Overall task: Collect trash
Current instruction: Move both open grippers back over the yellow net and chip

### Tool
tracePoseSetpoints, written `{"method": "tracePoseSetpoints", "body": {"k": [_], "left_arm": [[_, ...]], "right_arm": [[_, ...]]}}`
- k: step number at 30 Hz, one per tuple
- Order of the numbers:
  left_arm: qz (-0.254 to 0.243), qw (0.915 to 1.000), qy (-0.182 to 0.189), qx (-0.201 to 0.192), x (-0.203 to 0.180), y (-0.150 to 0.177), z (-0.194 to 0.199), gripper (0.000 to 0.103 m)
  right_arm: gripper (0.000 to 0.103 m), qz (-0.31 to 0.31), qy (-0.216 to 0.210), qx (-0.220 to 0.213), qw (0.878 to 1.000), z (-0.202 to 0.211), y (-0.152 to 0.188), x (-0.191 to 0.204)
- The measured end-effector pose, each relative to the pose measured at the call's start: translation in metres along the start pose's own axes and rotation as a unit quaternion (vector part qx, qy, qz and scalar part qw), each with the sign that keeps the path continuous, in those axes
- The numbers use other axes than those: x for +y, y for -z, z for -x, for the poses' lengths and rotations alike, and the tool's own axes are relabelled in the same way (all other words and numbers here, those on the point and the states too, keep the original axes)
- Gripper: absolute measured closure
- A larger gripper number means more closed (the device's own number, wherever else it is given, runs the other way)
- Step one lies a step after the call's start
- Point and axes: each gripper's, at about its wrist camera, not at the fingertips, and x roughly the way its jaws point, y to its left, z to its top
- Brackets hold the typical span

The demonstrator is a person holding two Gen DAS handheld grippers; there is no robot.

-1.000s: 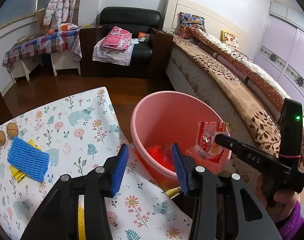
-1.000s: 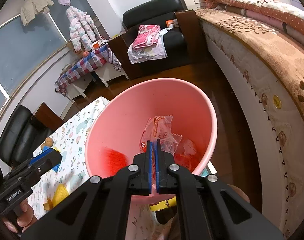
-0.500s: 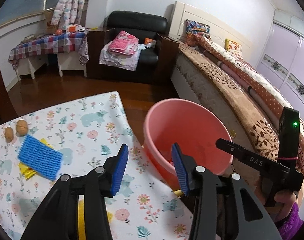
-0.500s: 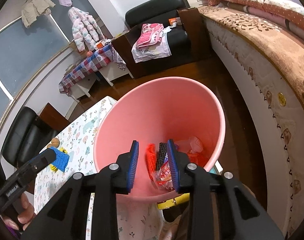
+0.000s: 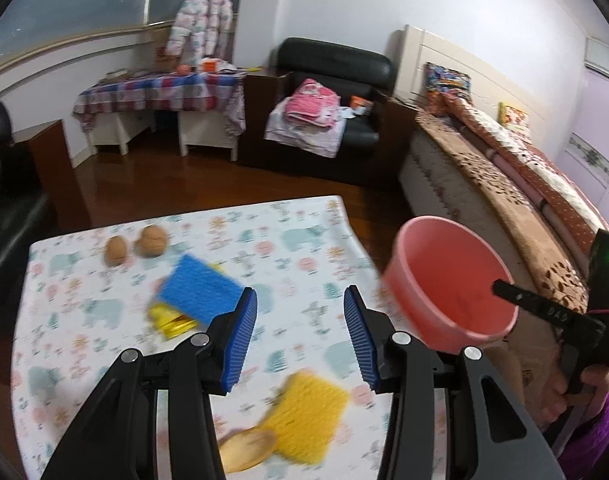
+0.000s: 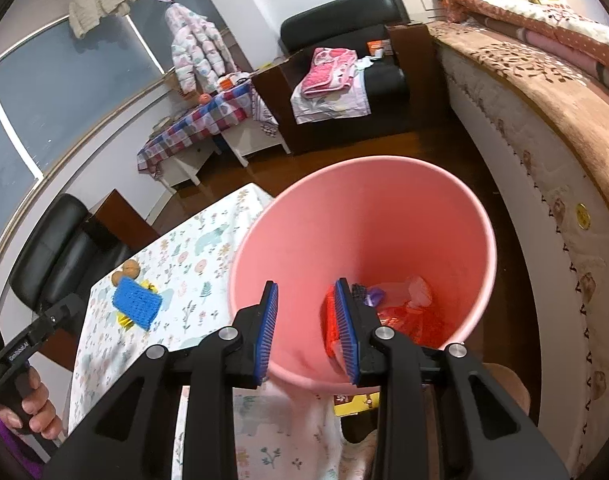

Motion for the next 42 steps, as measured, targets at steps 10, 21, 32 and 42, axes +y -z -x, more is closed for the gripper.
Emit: {"method": "tracePoseSetpoints", "body": {"k": [10, 21, 32, 42], "left_arm": [[0.000, 0.9996, -0.019, 0.022, 0.034, 0.034, 0.019, 0.058], [-0.012, 0.9980, -0.008, 0.061, 0.052, 0.082, 0.022, 0.058], [0.018, 0.9958, -0.002, 0.090, 0.068, 0.110, 0.010, 0.058], [0.033, 0.9938, 0.012, 0.106, 0.071, 0.115, -0.001, 0.069]], "right_arm": [[0.073, 0.036, -0.020, 0.019, 0.999, -0.003, 0.009, 0.033], [0.073, 0.095, -0.042, 0.066, 0.992, -0.015, 0.040, 0.087], [0.073, 0.132, -0.052, 0.105, 0.984, -0.026, 0.067, 0.118], [0.073, 0.130, -0.064, 0.130, 0.981, -0.034, 0.076, 0.124]]}}
